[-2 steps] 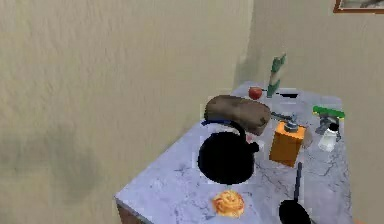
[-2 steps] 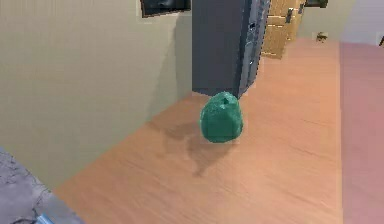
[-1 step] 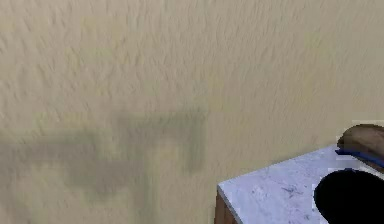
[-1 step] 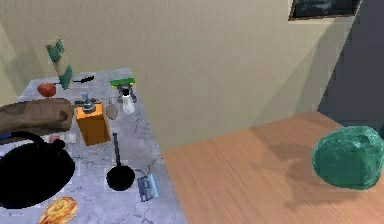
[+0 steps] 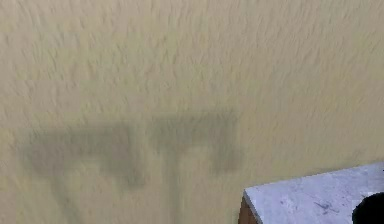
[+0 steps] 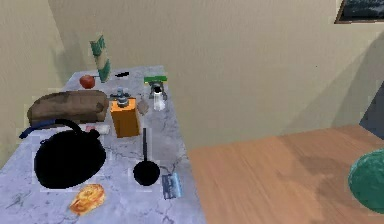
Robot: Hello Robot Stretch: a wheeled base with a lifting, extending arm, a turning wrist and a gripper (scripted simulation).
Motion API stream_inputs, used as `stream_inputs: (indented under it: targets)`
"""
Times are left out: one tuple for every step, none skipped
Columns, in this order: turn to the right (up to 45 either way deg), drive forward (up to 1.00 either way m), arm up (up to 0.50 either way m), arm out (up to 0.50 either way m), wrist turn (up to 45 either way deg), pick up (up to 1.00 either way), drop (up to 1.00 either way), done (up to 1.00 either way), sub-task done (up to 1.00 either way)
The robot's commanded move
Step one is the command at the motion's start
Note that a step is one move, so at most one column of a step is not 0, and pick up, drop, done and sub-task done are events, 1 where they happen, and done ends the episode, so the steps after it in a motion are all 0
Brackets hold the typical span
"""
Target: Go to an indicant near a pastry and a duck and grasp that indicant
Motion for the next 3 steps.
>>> stream_inputs:
  targets:
    - [0.0, 0.0, 0.5, 0.0, 0.0, 0.0, 0.0, 0.0, 0.0]
    - [0.0, 0.0, 0.38, 0.0, 0.0, 0.0, 0.0, 0.0, 0.0]
    - [0.0, 0.0, 0.0, 0.06, 0.0, 0.0, 0.0, 0.0, 0.0]
